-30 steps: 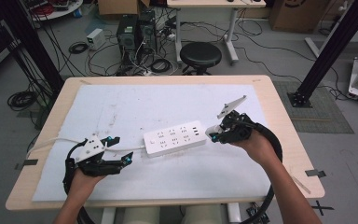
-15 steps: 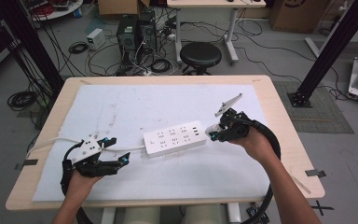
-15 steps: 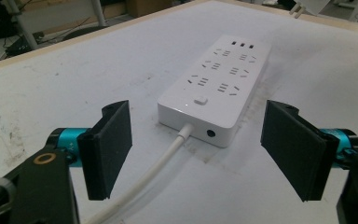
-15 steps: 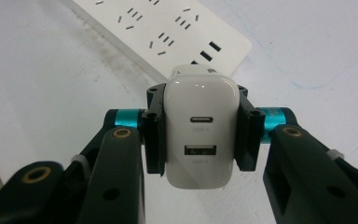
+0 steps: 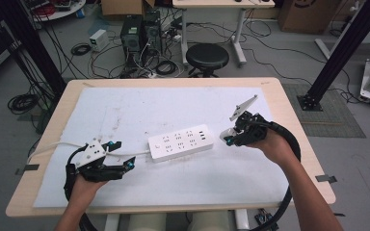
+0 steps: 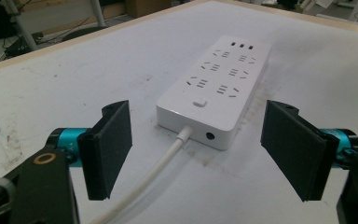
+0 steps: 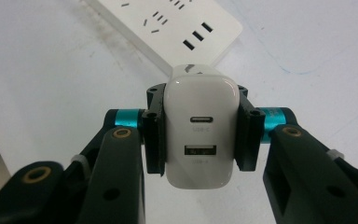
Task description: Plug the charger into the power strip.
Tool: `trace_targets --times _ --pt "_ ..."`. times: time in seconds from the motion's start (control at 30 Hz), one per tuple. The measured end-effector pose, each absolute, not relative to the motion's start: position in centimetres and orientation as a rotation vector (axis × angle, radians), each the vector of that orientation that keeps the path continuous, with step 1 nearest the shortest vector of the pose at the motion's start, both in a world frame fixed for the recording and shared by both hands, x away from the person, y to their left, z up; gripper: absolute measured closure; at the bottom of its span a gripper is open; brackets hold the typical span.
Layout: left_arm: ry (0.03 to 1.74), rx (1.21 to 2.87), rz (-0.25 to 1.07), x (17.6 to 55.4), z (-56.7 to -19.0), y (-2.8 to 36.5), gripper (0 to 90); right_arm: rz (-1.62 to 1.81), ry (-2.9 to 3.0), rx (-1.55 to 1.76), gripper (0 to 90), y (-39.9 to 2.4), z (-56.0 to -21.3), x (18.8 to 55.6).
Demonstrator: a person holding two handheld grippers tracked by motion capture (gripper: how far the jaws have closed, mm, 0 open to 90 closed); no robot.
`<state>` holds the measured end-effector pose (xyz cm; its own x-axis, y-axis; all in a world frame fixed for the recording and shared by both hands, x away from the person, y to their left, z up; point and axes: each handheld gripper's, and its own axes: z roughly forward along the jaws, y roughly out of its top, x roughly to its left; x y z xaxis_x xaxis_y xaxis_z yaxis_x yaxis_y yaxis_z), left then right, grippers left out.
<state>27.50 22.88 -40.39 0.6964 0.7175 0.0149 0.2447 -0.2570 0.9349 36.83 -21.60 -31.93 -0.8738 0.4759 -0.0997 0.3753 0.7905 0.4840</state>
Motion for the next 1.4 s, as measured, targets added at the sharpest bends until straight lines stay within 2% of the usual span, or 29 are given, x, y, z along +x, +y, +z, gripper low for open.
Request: trace_targets --times 0.53,1.4 --pt "0.764 1.808 0.544 27.6 -40.5 23.2 24.7 0.584 2.839 0.400 63.4 -19.2 -32.0 38.8" --pt "0.768 1.774 0.535 27.2 -41.3 24.7 24.7 0.592 2.890 0.239 63.4 -12.6 -32.0 41.8"
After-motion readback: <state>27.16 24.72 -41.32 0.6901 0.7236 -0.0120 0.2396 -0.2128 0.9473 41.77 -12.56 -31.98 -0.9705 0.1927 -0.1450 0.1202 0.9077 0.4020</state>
